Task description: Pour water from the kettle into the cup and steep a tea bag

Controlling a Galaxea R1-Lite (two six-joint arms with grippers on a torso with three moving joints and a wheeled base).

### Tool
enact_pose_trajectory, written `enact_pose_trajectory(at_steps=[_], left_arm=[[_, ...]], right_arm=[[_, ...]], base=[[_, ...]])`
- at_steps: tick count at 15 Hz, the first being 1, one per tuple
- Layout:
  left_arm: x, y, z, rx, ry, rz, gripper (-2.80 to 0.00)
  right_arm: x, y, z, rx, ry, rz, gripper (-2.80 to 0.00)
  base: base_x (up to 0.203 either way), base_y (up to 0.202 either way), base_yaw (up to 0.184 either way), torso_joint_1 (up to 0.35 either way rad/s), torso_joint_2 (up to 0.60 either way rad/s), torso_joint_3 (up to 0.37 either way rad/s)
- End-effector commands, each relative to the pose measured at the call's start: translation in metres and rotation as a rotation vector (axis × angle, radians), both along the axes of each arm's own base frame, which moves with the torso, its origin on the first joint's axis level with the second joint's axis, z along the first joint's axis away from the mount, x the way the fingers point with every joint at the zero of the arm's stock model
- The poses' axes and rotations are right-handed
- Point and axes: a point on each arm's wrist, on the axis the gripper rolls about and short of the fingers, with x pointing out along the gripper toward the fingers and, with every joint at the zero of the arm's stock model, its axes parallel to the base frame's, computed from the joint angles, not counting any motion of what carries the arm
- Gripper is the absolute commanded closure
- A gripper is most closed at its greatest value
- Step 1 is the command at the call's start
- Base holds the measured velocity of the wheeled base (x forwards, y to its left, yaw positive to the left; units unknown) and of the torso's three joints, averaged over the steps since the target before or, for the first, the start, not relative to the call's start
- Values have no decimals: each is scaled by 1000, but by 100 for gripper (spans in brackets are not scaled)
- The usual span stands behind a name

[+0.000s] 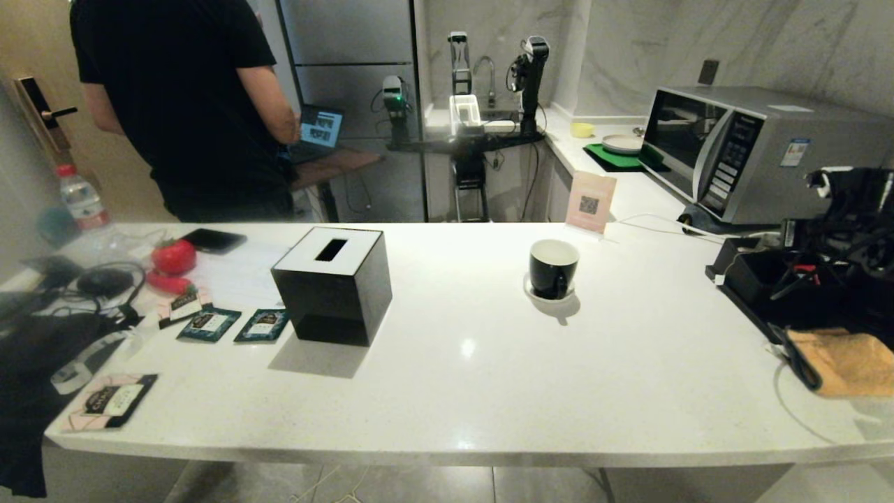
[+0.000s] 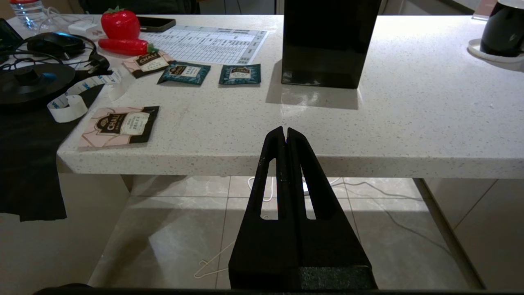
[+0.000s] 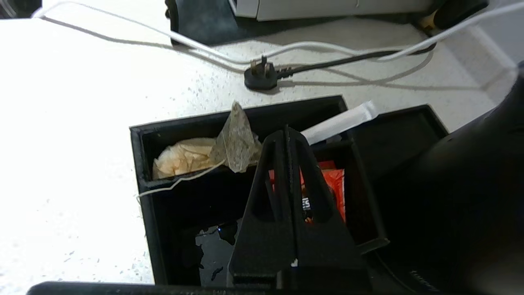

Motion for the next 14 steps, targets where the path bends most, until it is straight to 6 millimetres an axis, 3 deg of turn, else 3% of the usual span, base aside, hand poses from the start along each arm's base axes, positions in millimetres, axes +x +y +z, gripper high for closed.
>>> enact_pose_trajectory(at_steps=[1, 14], left_arm=[[0, 0, 0, 0, -1, 0, 0], [0, 0, 0, 0, -1, 0, 0]], right_arm=[[-3, 1, 7, -5, -13, -1, 0], [-14, 18, 32, -12, 18, -36, 0]], base=[[0, 0, 0, 0, 0, 0], [0, 0, 0, 0, 0, 0]])
